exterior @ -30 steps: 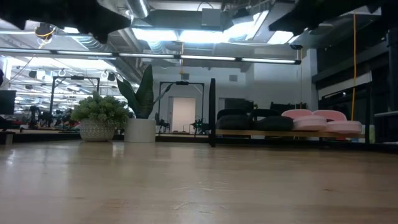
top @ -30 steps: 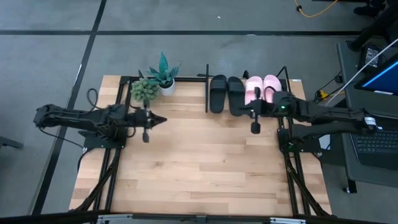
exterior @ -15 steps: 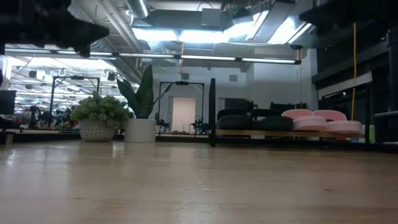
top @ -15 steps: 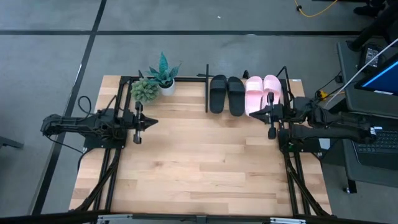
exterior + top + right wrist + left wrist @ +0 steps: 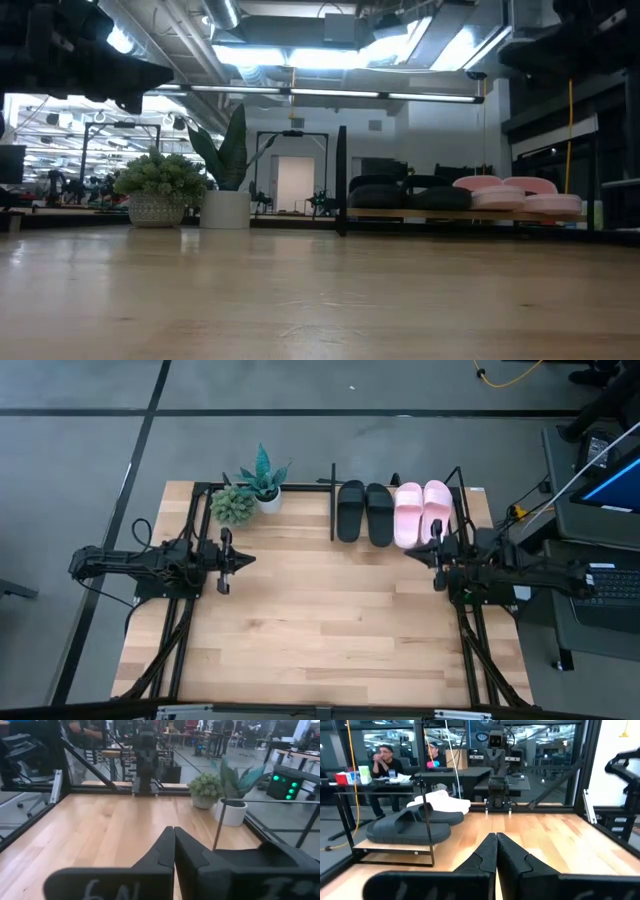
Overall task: Pick and place slides into the shelf
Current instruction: Return to Home Position
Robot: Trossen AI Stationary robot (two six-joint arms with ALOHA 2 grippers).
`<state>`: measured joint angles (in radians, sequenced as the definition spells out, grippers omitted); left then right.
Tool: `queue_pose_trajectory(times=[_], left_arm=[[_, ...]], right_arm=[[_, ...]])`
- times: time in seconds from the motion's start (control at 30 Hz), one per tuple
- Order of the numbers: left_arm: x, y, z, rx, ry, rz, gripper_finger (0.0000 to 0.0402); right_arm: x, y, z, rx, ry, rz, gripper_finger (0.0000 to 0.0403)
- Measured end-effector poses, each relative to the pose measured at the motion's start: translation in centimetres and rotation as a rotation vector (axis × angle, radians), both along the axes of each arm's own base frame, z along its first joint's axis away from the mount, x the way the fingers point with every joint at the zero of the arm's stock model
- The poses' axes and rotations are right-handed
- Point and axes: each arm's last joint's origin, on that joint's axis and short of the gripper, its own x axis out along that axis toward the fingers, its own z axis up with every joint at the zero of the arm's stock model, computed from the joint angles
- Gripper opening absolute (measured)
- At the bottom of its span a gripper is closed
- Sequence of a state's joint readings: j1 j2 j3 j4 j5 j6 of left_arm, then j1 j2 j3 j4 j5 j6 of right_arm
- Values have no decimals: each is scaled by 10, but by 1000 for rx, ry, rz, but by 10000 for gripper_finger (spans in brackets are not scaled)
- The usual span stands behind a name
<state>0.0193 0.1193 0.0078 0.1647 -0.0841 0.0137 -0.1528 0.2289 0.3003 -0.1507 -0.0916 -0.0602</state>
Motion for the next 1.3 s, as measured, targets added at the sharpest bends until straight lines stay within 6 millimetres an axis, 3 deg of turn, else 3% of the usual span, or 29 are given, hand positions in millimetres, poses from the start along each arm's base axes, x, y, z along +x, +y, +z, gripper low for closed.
queue_pose_trajectory(times=[0.37,0.67,0.93,1.3], left_arm=[[0,0,0,-116,-15,-4,0],[0,0,0,-110,-14,-4,0],[0,0,0,-109,-14,-3,0],[0,0,0,-108,-14,-3,0]], right_arm=[[-2,3,-25,29,-47,98,7],[6,2,-61,10,-121,98,10],[6,1,-61,-39,-126,19,11],[6,-3,-75,-153,30,-89,6]])
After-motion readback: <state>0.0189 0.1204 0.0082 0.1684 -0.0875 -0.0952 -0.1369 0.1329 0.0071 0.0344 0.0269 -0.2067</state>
